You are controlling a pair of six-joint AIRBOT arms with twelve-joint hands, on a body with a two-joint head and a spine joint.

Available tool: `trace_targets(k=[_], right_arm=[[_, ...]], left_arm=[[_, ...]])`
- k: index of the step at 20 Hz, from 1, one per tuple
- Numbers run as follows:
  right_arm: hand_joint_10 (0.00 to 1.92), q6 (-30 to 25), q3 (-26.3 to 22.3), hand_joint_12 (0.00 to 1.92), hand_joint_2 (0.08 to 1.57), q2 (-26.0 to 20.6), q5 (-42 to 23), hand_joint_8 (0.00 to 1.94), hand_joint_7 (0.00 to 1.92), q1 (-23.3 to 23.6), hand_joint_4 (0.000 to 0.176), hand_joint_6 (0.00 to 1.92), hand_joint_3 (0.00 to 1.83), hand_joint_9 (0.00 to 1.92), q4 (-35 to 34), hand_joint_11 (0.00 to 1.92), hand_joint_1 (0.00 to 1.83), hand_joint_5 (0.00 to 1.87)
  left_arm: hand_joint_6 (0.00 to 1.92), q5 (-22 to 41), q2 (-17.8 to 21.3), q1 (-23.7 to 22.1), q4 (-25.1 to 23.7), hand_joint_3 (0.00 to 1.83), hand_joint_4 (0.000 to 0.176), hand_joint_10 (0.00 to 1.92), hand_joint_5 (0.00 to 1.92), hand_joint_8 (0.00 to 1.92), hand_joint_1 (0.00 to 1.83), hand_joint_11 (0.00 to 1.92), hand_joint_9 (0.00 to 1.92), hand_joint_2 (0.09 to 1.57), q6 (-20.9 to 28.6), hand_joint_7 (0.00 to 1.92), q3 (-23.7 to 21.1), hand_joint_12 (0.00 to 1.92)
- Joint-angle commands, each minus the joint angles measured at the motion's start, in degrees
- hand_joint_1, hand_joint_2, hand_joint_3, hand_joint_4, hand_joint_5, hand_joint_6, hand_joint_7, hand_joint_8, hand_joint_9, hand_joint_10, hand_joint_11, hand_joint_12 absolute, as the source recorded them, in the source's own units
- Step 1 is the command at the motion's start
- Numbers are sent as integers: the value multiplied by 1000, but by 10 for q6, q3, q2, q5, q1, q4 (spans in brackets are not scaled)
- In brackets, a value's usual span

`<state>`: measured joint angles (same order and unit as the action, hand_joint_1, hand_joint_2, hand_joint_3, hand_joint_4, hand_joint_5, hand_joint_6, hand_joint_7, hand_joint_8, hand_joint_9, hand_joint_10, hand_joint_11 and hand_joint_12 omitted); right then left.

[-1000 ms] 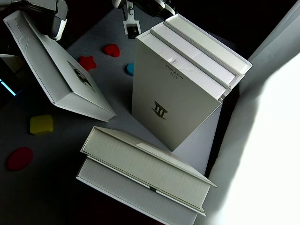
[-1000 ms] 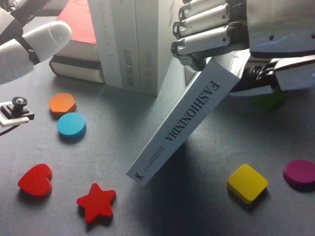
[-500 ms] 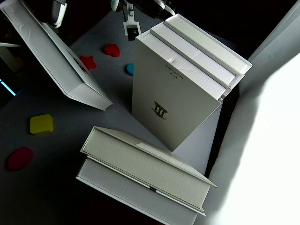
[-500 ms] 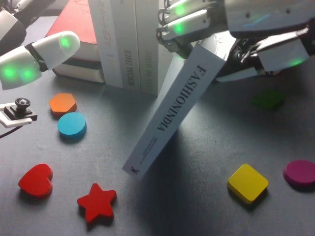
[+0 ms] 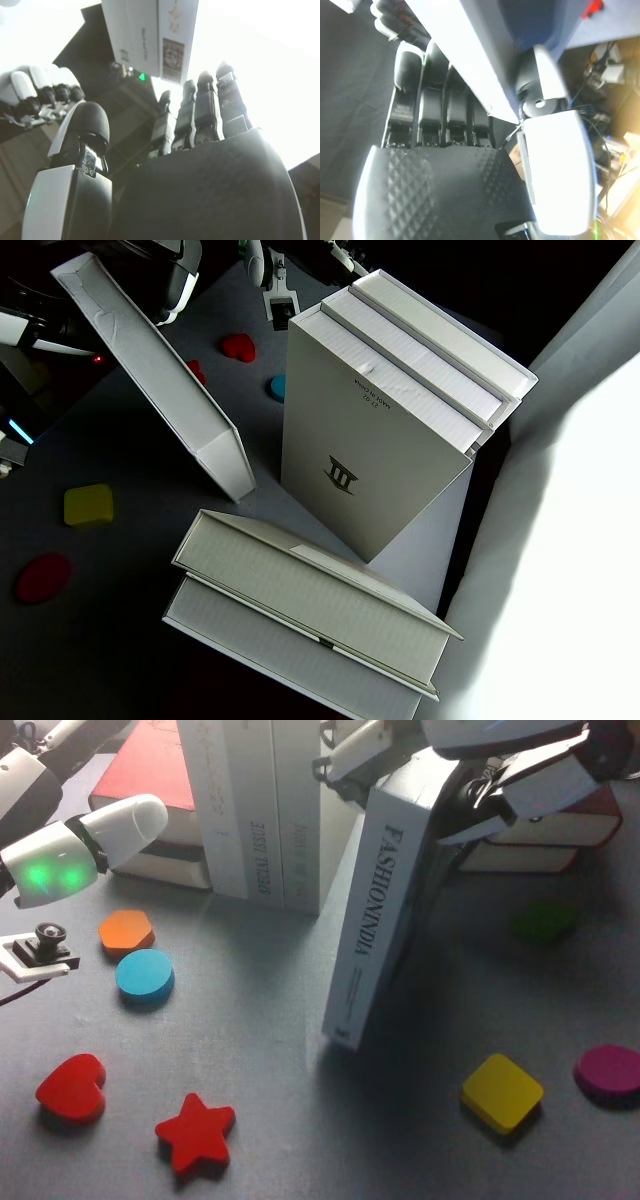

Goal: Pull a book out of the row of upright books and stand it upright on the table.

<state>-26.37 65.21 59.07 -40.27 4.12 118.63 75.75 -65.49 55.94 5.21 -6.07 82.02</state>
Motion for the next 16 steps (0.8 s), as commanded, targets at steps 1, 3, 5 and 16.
trace_targets(k=[1,3,5,16], right_arm=[[1203,0,5,1921,1197,8,25,940,608,8,0,1213,0,211,-33,1,1135,856],[1100,0,16,1835,1216,21,25,505,425,8,0,1288,1,48,-45,0,1099,792],[936,1,22,1698,1221,29,25,385,385,1,0,1298,0,1,-49,0,1078,784],[620,-2,74,1266,1018,74,23,167,418,-50,0,214,0,375,-106,258,1155,379]], left_arm=[[2,69,-1,-7,15,0,106,0,80,0,368,0,0,1425,4,0,2,225],[2,70,-2,-7,15,0,77,0,46,0,344,0,0,1387,4,0,2,110],[0,70,-3,-8,15,2,46,0,26,0,363,0,0,1394,5,0,2,141],[0,77,-4,-6,21,7,29,0,0,0,24,0,1,1407,7,1,2,91]])
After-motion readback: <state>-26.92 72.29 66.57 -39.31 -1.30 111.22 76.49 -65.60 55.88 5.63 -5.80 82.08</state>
